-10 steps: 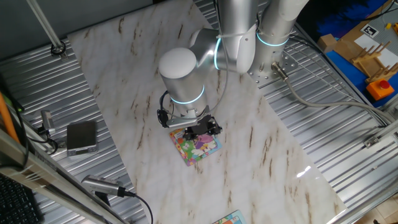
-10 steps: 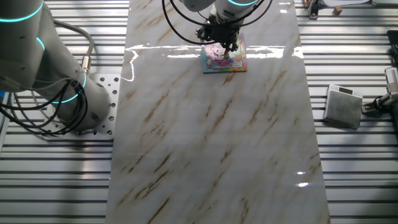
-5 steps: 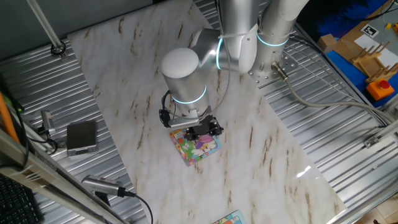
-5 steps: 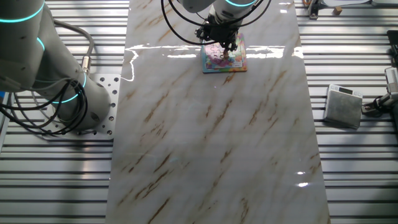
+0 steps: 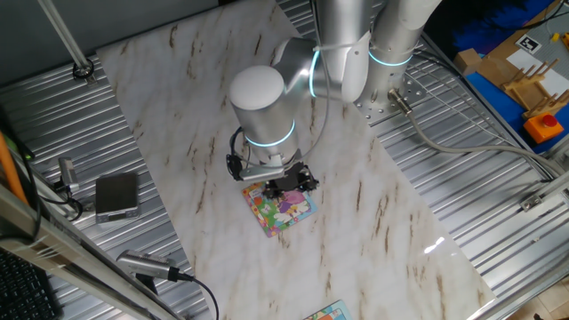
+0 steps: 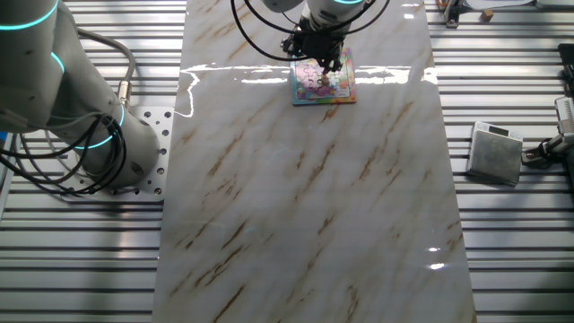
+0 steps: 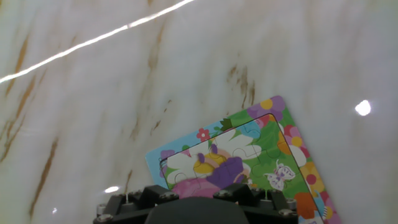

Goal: Assemble one piece of a puzzle

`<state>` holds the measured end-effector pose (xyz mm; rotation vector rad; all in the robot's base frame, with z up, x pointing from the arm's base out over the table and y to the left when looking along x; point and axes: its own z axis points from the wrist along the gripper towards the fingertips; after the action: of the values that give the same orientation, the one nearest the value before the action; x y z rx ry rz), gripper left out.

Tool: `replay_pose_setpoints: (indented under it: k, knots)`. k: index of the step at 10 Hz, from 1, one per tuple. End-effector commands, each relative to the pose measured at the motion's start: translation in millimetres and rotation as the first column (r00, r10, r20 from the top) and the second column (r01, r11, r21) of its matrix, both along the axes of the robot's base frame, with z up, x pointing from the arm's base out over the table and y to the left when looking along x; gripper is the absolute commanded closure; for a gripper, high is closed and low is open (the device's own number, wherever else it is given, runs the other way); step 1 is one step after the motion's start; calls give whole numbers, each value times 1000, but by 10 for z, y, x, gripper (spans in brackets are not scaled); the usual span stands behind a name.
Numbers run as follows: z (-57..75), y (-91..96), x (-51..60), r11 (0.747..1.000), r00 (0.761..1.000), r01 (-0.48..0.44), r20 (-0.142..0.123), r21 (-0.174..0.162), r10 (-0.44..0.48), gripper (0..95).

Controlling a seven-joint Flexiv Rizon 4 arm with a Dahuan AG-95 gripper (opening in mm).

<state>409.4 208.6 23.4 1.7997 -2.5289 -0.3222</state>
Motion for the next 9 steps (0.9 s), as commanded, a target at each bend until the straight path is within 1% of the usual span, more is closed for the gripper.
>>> replay_pose_setpoints:
  k: [1, 4, 9]
  knots:
    - [66, -72, -20, 1000, 1000, -13, -6, 1, 13, 380]
    - [89, -233, -59, 1000, 1000, -30, -2, -5, 30, 380]
    - [36, -388, -104, 999, 999, -47, 7, -21, 47, 380]
